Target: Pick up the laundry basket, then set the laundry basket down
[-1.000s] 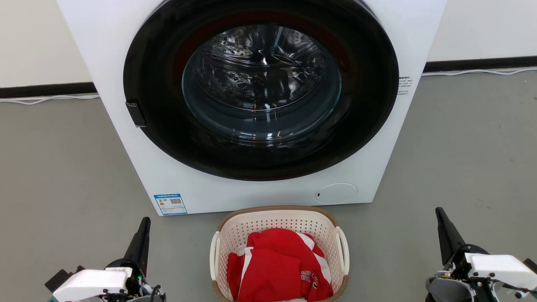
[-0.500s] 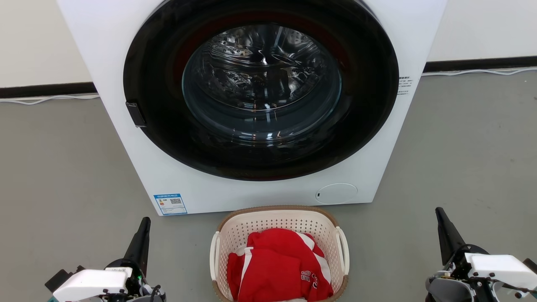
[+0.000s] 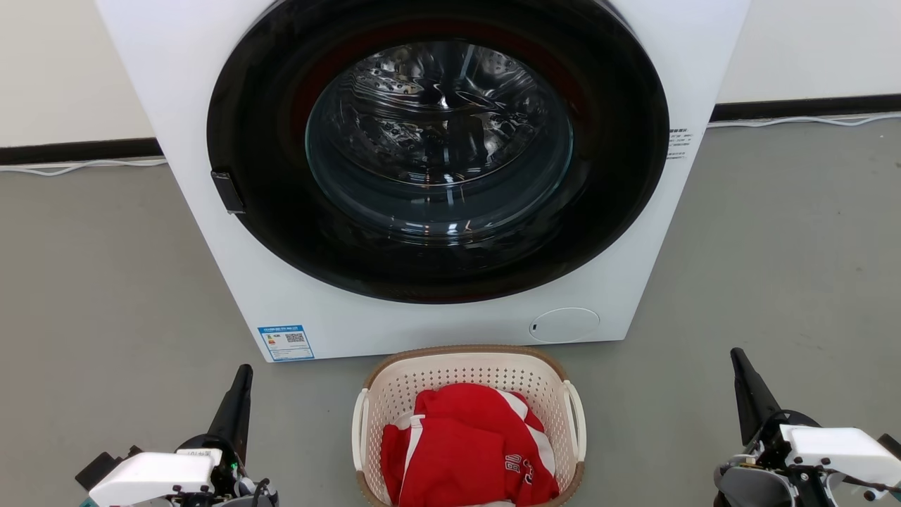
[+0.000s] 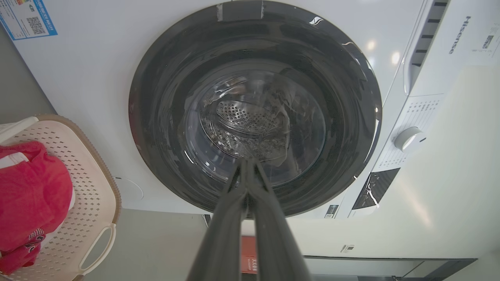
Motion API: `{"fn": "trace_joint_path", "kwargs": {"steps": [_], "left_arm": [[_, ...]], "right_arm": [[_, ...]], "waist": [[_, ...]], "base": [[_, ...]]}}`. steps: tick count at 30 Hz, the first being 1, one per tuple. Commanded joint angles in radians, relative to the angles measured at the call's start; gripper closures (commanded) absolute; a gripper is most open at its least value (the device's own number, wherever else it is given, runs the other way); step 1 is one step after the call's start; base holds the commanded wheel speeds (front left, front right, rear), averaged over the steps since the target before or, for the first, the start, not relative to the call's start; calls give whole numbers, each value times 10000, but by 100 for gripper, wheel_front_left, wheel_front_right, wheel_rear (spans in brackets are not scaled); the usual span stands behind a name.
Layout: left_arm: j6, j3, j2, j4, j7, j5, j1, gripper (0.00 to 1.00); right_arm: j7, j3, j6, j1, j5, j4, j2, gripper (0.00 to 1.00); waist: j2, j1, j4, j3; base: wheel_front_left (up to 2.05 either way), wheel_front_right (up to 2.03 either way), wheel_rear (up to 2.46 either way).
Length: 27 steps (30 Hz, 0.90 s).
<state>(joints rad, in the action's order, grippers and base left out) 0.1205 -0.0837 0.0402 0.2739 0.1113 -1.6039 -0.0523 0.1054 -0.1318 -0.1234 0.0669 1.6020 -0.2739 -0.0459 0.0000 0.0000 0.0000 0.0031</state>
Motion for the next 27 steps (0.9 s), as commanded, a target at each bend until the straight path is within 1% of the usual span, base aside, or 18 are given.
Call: {"fn": "trace_joint_path", "kwargs": {"steps": [1, 27], "left_arm": [[102, -296, 100, -291, 15, -52, -556, 100], [102, -296, 100, -292, 15, -52, -556, 100]], "right_arm": [[75, 185, -73, 410, 71, 292, -43, 100], [75, 185, -73, 410, 71, 292, -43, 100]], "waist": [[0, 0, 0, 0], [0, 0, 0, 0]], "base": [[0, 0, 0], [0, 0, 0]]}}
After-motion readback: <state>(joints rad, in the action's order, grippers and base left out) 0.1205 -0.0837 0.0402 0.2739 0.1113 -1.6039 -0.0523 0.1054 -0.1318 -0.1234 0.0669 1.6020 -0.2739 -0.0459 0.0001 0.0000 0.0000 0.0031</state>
